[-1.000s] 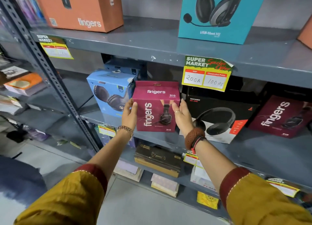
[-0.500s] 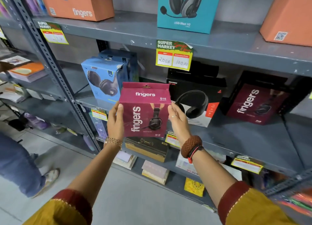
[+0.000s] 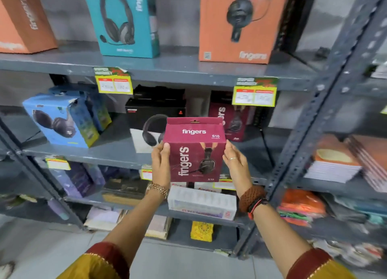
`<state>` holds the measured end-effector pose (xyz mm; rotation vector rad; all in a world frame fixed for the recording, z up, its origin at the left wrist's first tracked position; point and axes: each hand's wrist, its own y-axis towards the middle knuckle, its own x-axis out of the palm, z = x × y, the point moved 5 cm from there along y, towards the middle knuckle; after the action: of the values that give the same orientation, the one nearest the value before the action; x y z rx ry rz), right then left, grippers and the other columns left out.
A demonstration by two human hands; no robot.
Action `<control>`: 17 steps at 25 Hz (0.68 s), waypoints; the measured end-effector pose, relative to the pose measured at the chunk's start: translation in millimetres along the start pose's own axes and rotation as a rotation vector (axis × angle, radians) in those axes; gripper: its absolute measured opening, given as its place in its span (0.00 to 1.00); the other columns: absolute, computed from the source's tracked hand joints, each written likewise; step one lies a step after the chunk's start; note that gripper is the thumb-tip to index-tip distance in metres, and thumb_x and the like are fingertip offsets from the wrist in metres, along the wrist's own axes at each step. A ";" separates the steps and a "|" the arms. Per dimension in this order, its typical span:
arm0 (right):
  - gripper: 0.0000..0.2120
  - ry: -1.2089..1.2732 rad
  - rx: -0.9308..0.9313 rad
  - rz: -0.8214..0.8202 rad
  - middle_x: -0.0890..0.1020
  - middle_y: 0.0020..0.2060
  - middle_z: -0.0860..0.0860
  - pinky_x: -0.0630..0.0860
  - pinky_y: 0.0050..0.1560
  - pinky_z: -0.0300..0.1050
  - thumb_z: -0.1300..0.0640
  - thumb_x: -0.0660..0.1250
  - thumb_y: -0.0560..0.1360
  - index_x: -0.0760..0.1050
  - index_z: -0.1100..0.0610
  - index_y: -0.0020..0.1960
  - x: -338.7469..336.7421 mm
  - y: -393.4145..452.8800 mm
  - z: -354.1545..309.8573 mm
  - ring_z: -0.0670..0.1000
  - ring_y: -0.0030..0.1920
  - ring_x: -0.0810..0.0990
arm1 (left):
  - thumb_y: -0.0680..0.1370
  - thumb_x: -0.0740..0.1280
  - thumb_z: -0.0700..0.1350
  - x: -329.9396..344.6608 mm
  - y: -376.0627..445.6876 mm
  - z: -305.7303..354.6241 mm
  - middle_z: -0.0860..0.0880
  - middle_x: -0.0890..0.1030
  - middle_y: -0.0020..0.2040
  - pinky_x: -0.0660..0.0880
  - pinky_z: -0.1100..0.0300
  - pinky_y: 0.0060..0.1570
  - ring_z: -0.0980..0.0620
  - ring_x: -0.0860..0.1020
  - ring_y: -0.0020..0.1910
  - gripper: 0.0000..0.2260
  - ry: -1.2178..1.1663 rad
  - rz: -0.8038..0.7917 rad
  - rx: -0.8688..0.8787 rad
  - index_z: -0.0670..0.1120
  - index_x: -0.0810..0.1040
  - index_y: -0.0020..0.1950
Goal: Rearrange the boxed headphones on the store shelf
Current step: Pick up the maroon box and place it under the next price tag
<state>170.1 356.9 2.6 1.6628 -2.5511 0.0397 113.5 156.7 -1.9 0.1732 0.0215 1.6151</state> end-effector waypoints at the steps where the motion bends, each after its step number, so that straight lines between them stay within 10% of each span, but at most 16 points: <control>1: 0.24 0.020 0.005 0.042 0.72 0.68 0.48 0.65 0.71 0.48 0.43 0.61 0.74 0.70 0.51 0.67 -19.4 6.3 -3.3 0.46 0.65 0.72 | 0.78 0.55 0.54 22.3 1.1 -0.8 0.52 0.76 0.53 0.72 0.76 0.41 0.67 0.75 0.48 0.14 -0.004 -0.058 -0.019 0.49 0.69 0.59; 6: 0.28 0.103 0.084 0.125 0.65 0.73 0.51 0.61 0.72 0.47 0.41 0.57 0.76 0.63 0.54 0.72 -78.9 47.0 -2.1 0.50 0.70 0.68 | 0.72 0.58 0.62 101.3 20.7 -11.9 0.39 0.71 0.67 0.69 0.45 0.66 0.44 0.71 0.65 0.31 -0.034 -0.260 -0.101 0.41 0.66 0.66; 17: 0.26 0.126 0.106 0.166 0.65 0.73 0.51 0.60 0.73 0.45 0.43 0.54 0.77 0.64 0.56 0.71 -103.0 109.5 10.9 0.47 0.68 0.67 | 0.68 0.61 0.60 151.0 85.5 -45.3 0.44 0.67 0.69 0.63 0.45 0.70 0.48 0.67 0.68 0.18 -0.014 -0.281 -0.167 0.57 0.67 0.56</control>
<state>110.6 494.2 -14.5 1.4266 -2.6241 0.2870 16.8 306.5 -21.5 0.0492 -0.0957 1.3281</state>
